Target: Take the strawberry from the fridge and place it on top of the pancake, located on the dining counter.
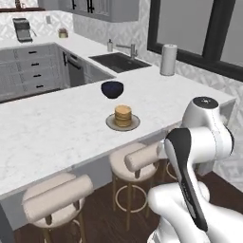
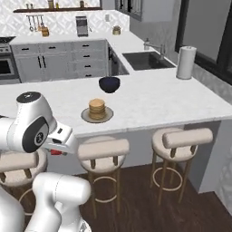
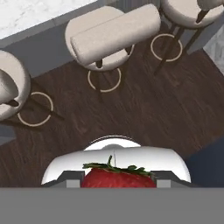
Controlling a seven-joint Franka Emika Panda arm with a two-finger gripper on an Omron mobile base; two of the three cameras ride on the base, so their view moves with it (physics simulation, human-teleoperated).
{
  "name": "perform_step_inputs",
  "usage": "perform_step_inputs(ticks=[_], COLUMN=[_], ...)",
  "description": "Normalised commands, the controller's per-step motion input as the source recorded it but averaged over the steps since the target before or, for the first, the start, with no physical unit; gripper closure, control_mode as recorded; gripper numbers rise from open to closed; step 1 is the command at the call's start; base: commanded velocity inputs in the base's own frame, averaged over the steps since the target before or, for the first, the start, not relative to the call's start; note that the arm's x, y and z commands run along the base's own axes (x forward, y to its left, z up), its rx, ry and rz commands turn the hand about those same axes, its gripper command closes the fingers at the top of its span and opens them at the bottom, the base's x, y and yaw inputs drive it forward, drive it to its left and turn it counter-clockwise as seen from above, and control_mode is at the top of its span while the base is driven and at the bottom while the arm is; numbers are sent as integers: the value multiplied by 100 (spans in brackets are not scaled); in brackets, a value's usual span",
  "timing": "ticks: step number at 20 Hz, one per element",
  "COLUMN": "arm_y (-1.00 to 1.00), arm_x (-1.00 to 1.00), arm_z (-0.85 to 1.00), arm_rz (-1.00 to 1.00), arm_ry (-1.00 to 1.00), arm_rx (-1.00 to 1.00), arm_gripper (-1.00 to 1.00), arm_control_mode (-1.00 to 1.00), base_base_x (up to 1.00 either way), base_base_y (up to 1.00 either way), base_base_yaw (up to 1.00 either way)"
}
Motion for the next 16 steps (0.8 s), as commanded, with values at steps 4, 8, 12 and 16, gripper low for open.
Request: perform_step_inputs(ticks=[4,8,12,16], arm_y=[0,0,0,0], arm_x=[0,0,0,0], arm_z=[0,0,0,0], arm_rz=[0,0,0,0], arm_ry=[0,0,0,0], arm_rx=[0,0,0,0], arm_gripper=[100,100,100,100], arm_control_mode=[100,100,100,100], base_base_x=[26,27,51,63], base_base_y=[-90,-92,-59,-9], base_base_yaw=[63,57,45,4])
